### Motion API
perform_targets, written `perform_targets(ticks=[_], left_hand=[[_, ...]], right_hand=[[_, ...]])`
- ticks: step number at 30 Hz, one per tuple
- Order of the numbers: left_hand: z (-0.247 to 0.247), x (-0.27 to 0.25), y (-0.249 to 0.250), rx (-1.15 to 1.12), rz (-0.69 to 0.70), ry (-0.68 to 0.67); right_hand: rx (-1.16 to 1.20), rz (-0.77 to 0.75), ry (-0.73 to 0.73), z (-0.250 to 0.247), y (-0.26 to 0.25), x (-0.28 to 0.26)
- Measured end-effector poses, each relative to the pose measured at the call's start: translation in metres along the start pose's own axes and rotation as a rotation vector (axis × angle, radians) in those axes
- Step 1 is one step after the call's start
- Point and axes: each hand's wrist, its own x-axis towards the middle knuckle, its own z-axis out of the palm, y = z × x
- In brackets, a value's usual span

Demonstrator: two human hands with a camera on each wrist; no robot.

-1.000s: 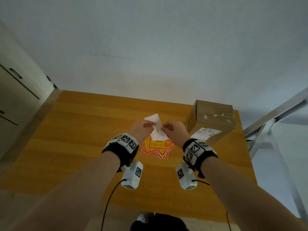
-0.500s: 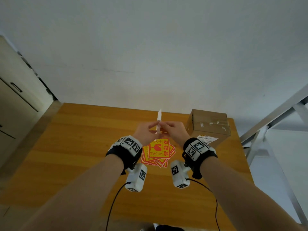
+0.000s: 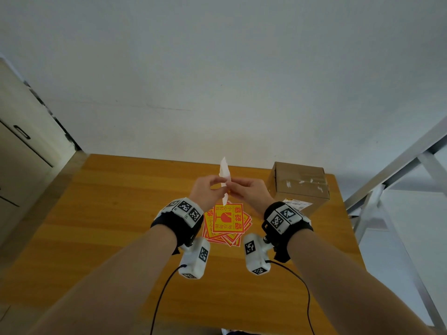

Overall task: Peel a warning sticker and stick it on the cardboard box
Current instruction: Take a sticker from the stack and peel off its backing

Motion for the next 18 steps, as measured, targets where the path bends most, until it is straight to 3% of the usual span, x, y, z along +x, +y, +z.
perform_targets(ticks=[5,14,18], left_hand=[[0.002,-0.001,0.004,-0.016,0.008,0.006],[0.0,-0.002,0.007,0.022,-0.05,0.05],[0.002,-0.003,0.007,-0.071,-0.105,0.011]], right_hand=[[0.057,0.009,-0.035,-0.004,0.0,-0.004],[-0.089,0.026,-0.042,-0.009,0.011,-0.007],[-0.096,0.025,-0.037,-0.011,0.011,-0.01]])
